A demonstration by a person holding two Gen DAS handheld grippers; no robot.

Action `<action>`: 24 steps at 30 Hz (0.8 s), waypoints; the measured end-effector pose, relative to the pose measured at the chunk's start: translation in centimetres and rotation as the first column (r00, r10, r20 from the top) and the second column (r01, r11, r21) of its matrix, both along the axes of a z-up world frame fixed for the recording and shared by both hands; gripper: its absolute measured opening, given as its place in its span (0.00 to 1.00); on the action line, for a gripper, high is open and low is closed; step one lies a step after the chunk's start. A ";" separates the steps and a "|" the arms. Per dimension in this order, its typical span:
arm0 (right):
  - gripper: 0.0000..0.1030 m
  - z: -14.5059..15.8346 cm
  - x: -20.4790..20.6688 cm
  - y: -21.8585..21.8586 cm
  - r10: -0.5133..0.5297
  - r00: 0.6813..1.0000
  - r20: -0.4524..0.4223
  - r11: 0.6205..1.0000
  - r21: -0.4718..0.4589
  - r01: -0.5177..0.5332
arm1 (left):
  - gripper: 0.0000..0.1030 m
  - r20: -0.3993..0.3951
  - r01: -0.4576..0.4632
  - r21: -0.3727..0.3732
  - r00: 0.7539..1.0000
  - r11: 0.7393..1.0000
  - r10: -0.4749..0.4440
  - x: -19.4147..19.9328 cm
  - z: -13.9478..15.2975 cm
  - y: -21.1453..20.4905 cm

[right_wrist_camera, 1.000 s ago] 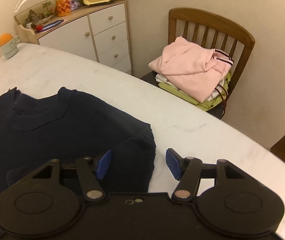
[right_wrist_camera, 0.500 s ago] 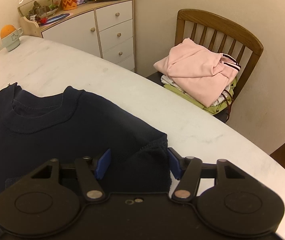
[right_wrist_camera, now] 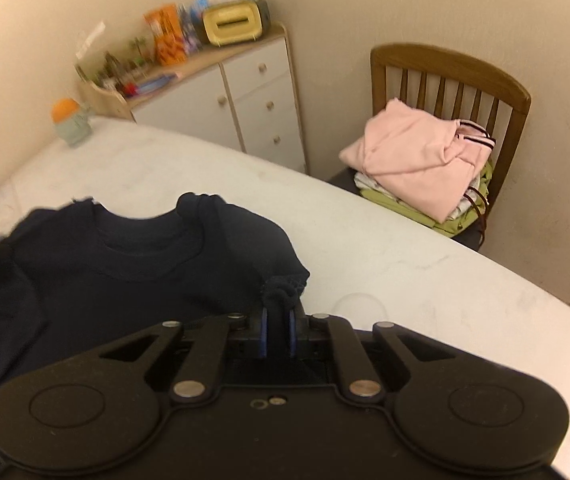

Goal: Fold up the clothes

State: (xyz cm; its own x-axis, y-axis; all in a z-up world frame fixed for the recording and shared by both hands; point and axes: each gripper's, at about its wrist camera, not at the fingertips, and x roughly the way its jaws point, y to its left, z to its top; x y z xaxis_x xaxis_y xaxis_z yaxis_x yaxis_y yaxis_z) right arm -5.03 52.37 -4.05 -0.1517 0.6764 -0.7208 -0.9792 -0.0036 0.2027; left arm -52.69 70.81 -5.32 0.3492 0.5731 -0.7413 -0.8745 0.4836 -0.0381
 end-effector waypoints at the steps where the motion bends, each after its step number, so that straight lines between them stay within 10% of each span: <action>1: 1.00 0.6 -0.2 -1.0 -0.003 1.000 -0.015 1.000 0.014 0.003 | 0.09 0.009 0.001 0.006 1.000 1.000 -0.001 -0.3 0.5 -1.0; 16: 1.00 7.8 -7.9 -26.1 -0.186 0.973 -0.135 0.974 0.105 0.200 | 0.09 0.155 0.163 0.059 0.973 0.985 -0.170 -8.5 4.6 -21.2; 24: 1.00 6.9 -10.7 -38.7 -0.290 0.941 -0.174 0.953 0.038 0.301 | 0.09 0.139 0.251 -0.037 0.960 0.967 -0.244 -10.7 0.7 -27.0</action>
